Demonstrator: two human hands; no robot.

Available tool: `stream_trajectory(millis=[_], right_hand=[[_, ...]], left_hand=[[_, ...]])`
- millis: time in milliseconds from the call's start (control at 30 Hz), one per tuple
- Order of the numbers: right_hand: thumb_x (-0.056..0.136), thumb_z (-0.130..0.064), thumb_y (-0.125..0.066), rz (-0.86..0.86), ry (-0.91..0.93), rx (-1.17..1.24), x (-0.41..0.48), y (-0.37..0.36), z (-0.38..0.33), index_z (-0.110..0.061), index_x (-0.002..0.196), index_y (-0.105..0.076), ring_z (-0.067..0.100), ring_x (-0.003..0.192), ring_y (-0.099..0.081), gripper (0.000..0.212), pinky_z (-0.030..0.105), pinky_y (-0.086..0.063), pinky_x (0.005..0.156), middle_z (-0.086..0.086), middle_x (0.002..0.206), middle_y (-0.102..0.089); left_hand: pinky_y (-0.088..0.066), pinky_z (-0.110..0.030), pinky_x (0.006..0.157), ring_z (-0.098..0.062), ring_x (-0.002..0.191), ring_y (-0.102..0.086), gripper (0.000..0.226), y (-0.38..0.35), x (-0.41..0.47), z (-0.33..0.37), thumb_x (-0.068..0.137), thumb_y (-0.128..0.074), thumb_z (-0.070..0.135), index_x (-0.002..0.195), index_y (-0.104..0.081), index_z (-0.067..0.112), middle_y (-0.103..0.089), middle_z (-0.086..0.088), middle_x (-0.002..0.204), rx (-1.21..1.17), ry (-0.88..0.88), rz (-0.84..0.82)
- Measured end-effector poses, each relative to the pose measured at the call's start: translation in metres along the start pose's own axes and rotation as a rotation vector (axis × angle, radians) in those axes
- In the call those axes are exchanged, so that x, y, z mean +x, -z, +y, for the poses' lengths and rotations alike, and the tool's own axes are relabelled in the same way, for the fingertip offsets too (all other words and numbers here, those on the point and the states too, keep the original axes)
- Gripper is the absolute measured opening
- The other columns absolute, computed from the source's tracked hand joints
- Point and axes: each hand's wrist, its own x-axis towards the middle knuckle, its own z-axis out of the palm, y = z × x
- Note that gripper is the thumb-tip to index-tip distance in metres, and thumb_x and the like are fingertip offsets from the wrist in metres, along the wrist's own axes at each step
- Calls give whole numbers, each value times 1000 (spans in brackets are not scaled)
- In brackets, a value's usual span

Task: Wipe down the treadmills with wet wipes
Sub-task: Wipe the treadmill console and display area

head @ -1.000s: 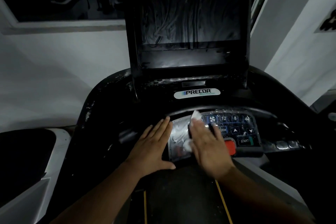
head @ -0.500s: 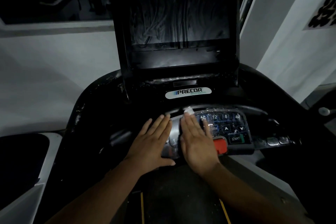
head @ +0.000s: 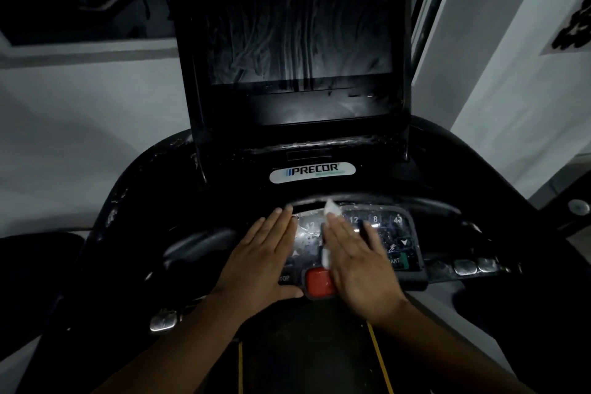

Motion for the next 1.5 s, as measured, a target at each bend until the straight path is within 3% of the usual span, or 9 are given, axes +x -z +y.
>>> stream_trajectory(millis=[133, 300, 433, 667, 900, 1000, 1133, 1233, 1500], right_hand=[[100, -28, -36, 46, -225, 88, 35, 6, 0, -7, 153, -36, 23, 152, -22, 57, 52, -12, 122, 10, 161, -31], [91, -19, -52, 81, 103, 78, 23, 6, 3, -6, 149, -45, 25, 145, -38, 60, 49, -16, 119, 12, 157, -40], [70, 1, -76, 94, -81, 60, 24, 11, 51, -8, 148, -45, 24, 140, -46, 84, 49, -12, 120, 10, 149, -52], [70, 0, -80, 142, 27, 253, 57, 11, 23, -7, 131, -62, 23, 124, -62, 64, 52, -31, 117, 9, 129, -68], [65, 1, -74, 29, -215, 225, 44, 19, 72, -27, 98, -63, 14, 101, -67, 45, 27, -7, 120, -8, 97, -71], [66, 0, -80, 102, -68, 282, 57, 11, 34, -21, 114, -68, 17, 112, -67, 54, 39, -22, 116, -3, 112, -73], [66, 1, -79, 67, -111, 220, 38, 14, 81, -24, 117, -70, 13, 114, -67, 58, 33, -13, 117, -5, 124, -71], [75, -1, -69, -19, -291, 247, 27, 24, 99, -28, 115, -68, 15, 112, -66, 49, 36, -13, 117, -7, 119, -72], [70, -2, -72, -10, -181, 257, 46, 22, 71, -29, 106, -66, 17, 107, -67, 46, 38, -22, 115, -8, 106, -72]], left_hand=[[20, -34, 120, -14, 145, 38, 133, 8, 5, 11, 80, -62, 75, 149, 35, 16, 46, 2, 153, -30, 35, -39], [20, -33, 121, -15, 146, 36, 131, 14, 12, 14, 82, -63, 72, 145, 37, 16, 49, 3, 150, -25, 49, -113], [18, -32, 122, -13, 148, 34, 131, 22, 16, 15, 81, -63, 73, 145, 36, 18, 43, 3, 156, -38, 37, -144], [13, -36, 125, -9, 148, 32, 133, 21, 24, 22, 76, -61, 80, 145, 37, 20, 40, 6, 158, -63, 52, -145], [17, -33, 123, -9, 147, 33, 133, 22, 32, 32, 75, -57, 84, 147, 35, 20, 41, 6, 157, -80, 34, -118], [20, -33, 122, -10, 148, 32, 130, 20, 43, 43, 77, -56, 84, 151, 30, 19, 38, 4, 158, -100, 11, -98], [16, -34, 123, -10, 148, 32, 129, 19, 42, 42, 78, -55, 83, 146, 35, 22, 39, 5, 159, -99, -1, -98], [17, -35, 123, -12, 149, 32, 130, 17, 44, 46, 76, -52, 86, 148, 34, 20, 38, 3, 159, -91, 24, -70], [18, -34, 122, -11, 150, 29, 125, 14, 49, 52, 80, -53, 82, 155, 26, 20, 33, 3, 162, -83, 22, -48]])
